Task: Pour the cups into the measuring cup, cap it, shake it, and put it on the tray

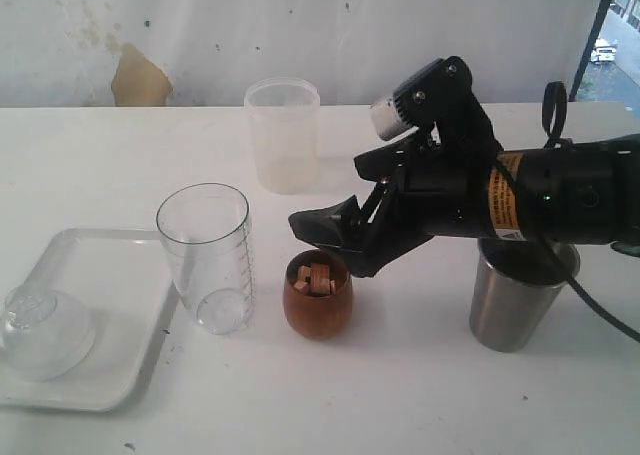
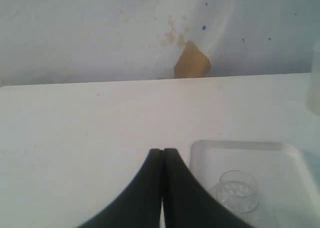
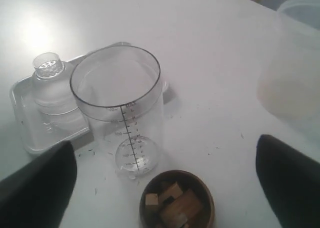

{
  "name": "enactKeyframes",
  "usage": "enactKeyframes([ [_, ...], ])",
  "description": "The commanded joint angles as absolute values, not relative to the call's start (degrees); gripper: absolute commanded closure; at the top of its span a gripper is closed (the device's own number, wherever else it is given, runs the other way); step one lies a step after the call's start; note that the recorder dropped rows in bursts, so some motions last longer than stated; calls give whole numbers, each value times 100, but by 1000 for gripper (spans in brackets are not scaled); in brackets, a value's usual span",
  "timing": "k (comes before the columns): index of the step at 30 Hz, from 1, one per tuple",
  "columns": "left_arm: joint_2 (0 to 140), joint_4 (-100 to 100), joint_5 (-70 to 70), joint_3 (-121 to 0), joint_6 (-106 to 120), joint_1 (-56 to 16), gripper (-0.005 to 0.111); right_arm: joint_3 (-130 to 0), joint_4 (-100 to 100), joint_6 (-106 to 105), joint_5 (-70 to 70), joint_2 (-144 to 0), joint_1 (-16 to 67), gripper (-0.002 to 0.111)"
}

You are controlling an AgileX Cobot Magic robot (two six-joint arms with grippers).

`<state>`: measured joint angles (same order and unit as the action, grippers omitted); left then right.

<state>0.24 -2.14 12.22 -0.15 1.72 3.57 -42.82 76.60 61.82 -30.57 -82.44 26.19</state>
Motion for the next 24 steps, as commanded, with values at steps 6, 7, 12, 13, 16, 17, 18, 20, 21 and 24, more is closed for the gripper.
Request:
enactKeyframes([
  [6,0,-177,1194,0,173,331,107,-4266,7538,5756,-3135,-8184,2621,19],
  [7,0,-177,1194,0,173,331,107,-4266,7527,5739,-3135,-8184,2621,19],
  [12,0,-177,1194,0,173,331,107,-4266,7516,5740,-3588,-8184,2621,19],
  [13,0,-177,1194,0,173,331,107,-4266,7528,5740,-3644,-8184,2621,19],
  [16,0,-177,1194,0,173,331,107,-4255,7687,5807,-3633,-8184,2621,19],
  [17,0,-177,1194,0,173,331,107,-4255,7686,5833,-3620,-8184,2621,19],
  [18,0,-177,1194,0,173,331,107,-4255,7686,5864,-3620,-8184,2621,19],
  [20,0,-177,1194,0,173,331,107,-4255,7694,5876,-3635,-8184,2621,19],
  [21,0,-177,1194,0,173,331,107,-4255,7694,5892,-3635,-8184,2621,19],
  [24,0,-177,1194,0,173,331,107,-4176,7546,5867,-3706,-8184,2621,19],
])
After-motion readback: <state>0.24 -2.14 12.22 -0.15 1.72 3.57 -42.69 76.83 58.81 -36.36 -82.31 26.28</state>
